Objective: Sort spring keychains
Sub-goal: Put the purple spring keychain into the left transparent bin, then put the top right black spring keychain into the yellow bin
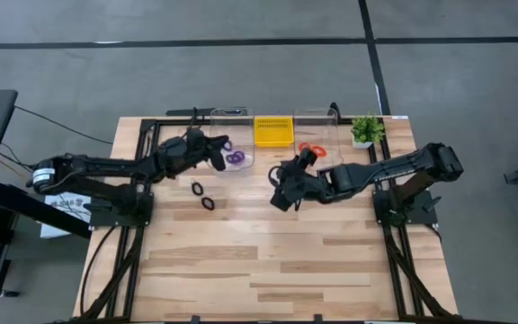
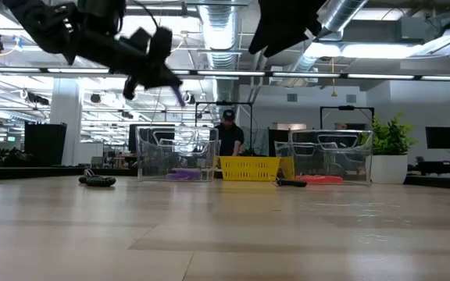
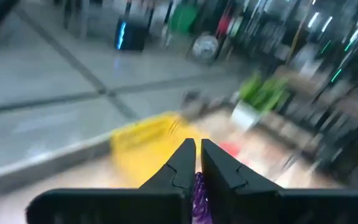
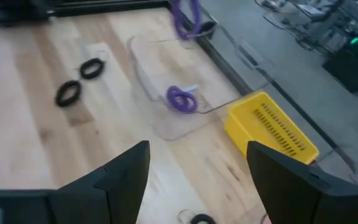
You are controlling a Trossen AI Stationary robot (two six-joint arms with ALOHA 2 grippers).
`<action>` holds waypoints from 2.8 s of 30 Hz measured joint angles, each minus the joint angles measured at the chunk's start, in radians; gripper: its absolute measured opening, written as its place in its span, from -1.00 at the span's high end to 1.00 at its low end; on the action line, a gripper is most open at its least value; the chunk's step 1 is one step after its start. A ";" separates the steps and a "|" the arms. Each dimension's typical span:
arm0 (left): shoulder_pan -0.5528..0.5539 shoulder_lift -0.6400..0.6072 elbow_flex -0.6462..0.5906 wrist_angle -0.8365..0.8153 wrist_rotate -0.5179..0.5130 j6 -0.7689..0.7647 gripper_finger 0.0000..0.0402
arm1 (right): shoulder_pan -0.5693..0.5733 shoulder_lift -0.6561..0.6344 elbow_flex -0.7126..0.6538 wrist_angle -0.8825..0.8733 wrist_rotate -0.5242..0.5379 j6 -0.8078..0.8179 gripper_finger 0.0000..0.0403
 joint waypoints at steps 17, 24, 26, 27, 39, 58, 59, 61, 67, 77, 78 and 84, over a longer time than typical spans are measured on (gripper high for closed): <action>0.091 0.024 -0.001 -0.112 0.183 -0.009 0.38 | -0.133 0.073 -0.001 0.107 -0.098 -0.005 -0.29; 0.048 0.024 -0.001 -0.119 0.250 -0.033 0.30 | -0.125 0.086 -0.001 0.098 -0.136 0.025 -0.29; 0.014 0.024 -0.001 -0.119 0.252 -0.036 0.30 | -0.109 0.086 -0.001 0.095 -0.137 0.043 -0.29; -0.005 0.024 -0.001 -0.119 0.253 -0.036 0.30 | -0.100 0.086 -0.001 0.092 -0.138 0.050 -0.29; -0.330 0.024 -0.001 -0.119 0.023 -0.041 0.30 | 0.018 0.086 -0.005 0.040 -0.140 0.104 -0.29; -0.657 0.024 -0.109 -0.114 -0.263 -0.300 0.30 | 0.002 0.087 -0.280 0.049 -0.249 -0.043 -0.29; -0.664 0.024 -0.113 -0.112 -0.276 -0.303 0.30 | -0.006 0.087 -0.287 0.058 -0.246 -0.043 -0.29; -0.677 0.024 -0.118 -0.112 -0.299 -0.306 0.30 | -0.019 0.087 -0.300 0.073 -0.230 -0.023 -0.29; -0.694 0.024 -0.132 -0.105 -0.318 -0.325 0.30 | -0.034 0.087 -0.319 0.119 -0.141 0.031 -0.26; -0.700 0.024 -0.146 -0.103 -0.318 -0.348 0.30 | -0.039 0.087 -0.319 0.136 -0.142 -0.208 0.66; -0.700 0.024 -0.146 -0.103 -0.318 -0.348 0.30 | -0.041 0.087 -0.319 0.137 -0.155 -0.239 0.81; -0.700 0.024 -0.146 -0.103 -0.318 -0.346 0.30 | -0.056 0.087 -0.319 0.136 -0.185 -0.356 0.92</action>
